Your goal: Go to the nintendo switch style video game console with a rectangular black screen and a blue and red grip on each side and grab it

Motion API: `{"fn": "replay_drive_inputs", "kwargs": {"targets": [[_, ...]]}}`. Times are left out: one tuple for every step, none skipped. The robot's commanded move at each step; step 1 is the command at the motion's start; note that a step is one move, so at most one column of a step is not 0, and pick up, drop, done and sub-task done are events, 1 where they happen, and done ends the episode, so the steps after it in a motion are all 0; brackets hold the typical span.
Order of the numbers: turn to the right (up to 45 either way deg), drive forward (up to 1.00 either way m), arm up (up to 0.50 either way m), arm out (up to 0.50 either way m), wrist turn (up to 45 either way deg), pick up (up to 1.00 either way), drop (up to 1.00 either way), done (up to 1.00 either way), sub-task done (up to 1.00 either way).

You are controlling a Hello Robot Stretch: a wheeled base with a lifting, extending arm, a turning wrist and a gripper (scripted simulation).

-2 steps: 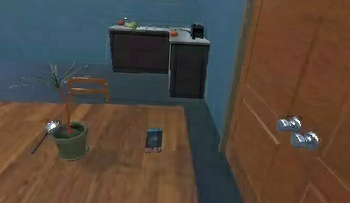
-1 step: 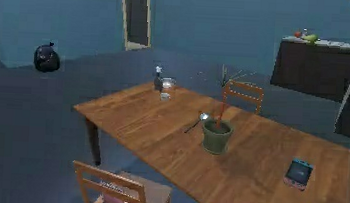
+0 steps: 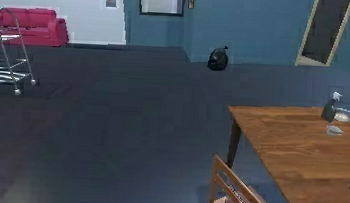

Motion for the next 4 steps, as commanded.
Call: {"fn": "replay_drive_inputs", "kwargs": {"targets": [[0.0,0.95,0.0,0.0,0.0,0.0,0.0,0.0,0.0],[18.0,0.0,0.0,0.0,0.0,0.0,0.0,0.0,0.0],[0.0,1.0,0.0,0.0,0.0,0.0,0.0,0.0,0.0],[45.0,0.0,0.0,0.0,0.0,0.0,0.0,0.0,0.0]]}}
